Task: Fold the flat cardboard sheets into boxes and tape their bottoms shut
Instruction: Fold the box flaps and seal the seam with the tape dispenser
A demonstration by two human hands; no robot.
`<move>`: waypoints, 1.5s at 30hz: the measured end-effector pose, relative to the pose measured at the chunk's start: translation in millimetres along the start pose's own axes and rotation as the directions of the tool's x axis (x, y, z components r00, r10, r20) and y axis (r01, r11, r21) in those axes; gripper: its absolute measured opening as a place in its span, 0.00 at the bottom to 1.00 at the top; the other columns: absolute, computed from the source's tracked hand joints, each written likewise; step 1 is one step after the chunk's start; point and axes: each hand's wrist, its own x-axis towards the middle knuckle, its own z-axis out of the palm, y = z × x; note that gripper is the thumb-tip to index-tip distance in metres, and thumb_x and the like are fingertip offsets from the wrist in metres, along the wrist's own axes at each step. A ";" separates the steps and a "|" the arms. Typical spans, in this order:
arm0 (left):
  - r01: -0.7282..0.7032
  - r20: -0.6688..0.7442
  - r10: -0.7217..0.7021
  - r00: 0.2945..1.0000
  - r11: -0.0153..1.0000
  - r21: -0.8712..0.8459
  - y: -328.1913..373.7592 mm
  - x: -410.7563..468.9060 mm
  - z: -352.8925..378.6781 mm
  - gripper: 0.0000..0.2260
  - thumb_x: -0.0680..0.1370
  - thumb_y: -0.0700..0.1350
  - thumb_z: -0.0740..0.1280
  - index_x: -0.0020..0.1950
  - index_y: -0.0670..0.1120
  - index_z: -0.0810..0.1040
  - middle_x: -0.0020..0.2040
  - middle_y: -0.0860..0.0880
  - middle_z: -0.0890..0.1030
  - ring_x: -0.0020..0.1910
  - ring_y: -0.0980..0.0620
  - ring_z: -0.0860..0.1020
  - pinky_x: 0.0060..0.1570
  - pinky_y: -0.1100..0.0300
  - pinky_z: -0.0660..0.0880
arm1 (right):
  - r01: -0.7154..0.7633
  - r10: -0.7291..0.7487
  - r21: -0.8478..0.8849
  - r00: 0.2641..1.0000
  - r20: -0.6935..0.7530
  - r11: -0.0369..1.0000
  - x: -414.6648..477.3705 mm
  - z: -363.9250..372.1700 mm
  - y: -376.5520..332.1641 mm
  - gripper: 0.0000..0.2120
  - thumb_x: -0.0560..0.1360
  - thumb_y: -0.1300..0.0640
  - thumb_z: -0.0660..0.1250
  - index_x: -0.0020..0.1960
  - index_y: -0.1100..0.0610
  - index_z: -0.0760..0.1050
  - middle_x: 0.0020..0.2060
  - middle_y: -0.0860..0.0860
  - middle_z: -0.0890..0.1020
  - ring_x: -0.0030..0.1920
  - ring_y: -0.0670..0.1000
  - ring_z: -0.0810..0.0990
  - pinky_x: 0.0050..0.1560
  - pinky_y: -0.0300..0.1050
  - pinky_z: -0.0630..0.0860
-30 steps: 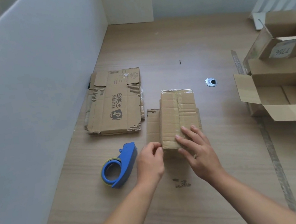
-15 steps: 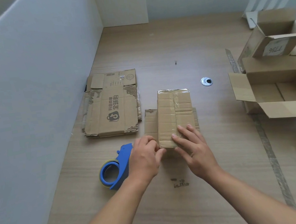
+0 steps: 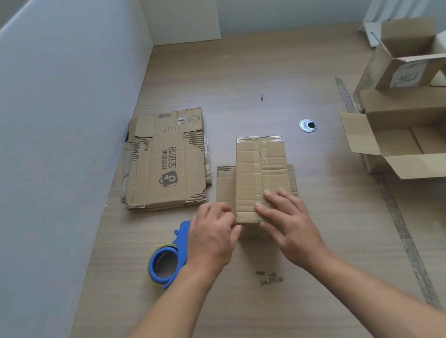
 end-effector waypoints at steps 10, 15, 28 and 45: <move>-0.091 -0.008 0.093 0.996 0.980 0.178 -14.2 1.1 9.8 0.13 0.72 0.53 0.75 0.52 0.50 0.78 0.49 0.53 0.79 0.48 0.47 0.76 0.38 0.52 0.71 | 0.140 -0.134 -0.163 0.990 0.050 0.977 4.1 -7.9 7.9 0.21 0.73 0.56 0.73 0.65 0.50 0.78 0.65 0.54 0.77 0.62 0.60 0.69 0.59 0.58 0.77; 0.319 0.160 -0.282 0.946 0.899 -0.301 -10.4 -10.3 20.5 0.10 0.80 0.51 0.67 0.60 0.53 0.80 0.52 0.52 0.78 0.53 0.49 0.74 0.53 0.51 0.74 | 0.138 -0.148 -0.216 0.989 -0.032 0.967 0.2 -10.0 -3.5 0.25 0.66 0.54 0.80 0.62 0.52 0.80 0.59 0.54 0.80 0.51 0.56 0.68 0.47 0.55 0.81; 0.699 0.537 -0.448 0.715 0.486 -0.525 6.1 0.5 -11.2 0.20 0.77 0.33 0.61 0.56 0.57 0.79 0.46 0.55 0.81 0.47 0.56 0.77 0.43 0.71 0.70 | 0.223 -0.202 -0.254 0.974 0.108 0.941 -13.0 -24.2 -19.3 0.17 0.71 0.38 0.63 0.57 0.41 0.76 0.65 0.43 0.77 0.49 0.50 0.74 0.46 0.56 0.73; 0.759 0.567 -0.530 0.630 0.268 -0.593 36.7 10.1 -11.9 0.11 0.74 0.58 0.70 0.53 0.57 0.79 0.51 0.59 0.82 0.53 0.57 0.79 0.59 0.52 0.76 | -0.610 0.619 -0.109 0.766 0.173 0.785 70.8 -77.4 30.1 0.36 0.75 0.39 0.66 0.78 0.50 0.59 0.73 0.54 0.67 0.73 0.56 0.64 0.71 0.51 0.62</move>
